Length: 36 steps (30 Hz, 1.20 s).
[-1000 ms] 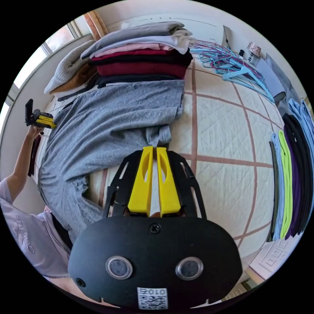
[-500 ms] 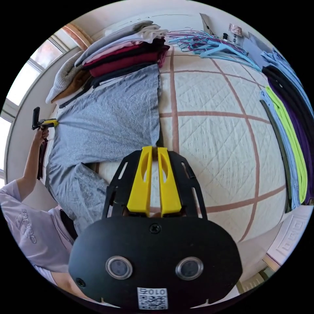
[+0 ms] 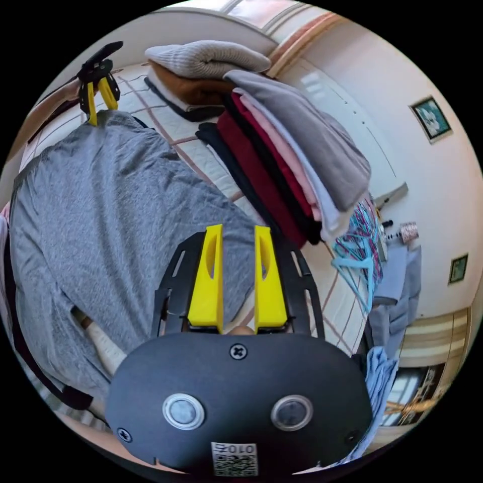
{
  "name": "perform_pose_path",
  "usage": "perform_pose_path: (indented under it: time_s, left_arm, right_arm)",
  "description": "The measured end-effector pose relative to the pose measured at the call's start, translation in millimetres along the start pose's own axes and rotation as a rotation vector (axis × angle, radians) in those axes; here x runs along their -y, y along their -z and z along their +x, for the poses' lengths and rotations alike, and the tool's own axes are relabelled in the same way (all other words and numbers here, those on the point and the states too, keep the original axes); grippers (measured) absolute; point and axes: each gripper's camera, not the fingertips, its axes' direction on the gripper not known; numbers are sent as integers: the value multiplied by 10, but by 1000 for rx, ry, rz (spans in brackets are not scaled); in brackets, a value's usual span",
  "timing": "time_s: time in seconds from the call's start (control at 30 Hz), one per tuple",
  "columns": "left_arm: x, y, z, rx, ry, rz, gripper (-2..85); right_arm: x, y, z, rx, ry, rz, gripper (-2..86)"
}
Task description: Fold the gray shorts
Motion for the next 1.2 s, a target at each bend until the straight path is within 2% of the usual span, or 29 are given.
perform_pose_path:
  time_s: [0.23,0.37,0.53,0.63,0.83,0.9,1.0,1.07,1.2]
  left_arm:
    - [79,-53,140,1,10,-54,107]
    - [155,-107,247,-8,8,-86,95]
    - [111,-13,472,-7,16,-31,57]
    - [45,134,708,58,34,20,39]
    - [-99,786,1538,266,46,195,23]
    - [-226,1020,1960,351,7,252,20]
    - [-541,1226,2766,408,-174,289,16]
    - [-841,1196,3341,412,-309,292,14]
    - [-1043,808,3825,300,-345,140,11]
  right_arm:
    - [510,-716,126,60,159,-226,93]
    - [395,-818,116,210,73,-199,57]
    - [161,-678,-315,45,72,-214,25]
    - [-9,-399,-465,-64,37,-208,18]
    - [-412,836,-772,-291,-136,-74,15]
    - [-794,1517,-1204,-376,-208,46,14]
    - [-1480,2028,-1995,-358,-282,105,15]
    - [-1928,2097,-2554,-297,-320,117,15]
    - [-2650,1538,-3628,-23,-436,15,14]
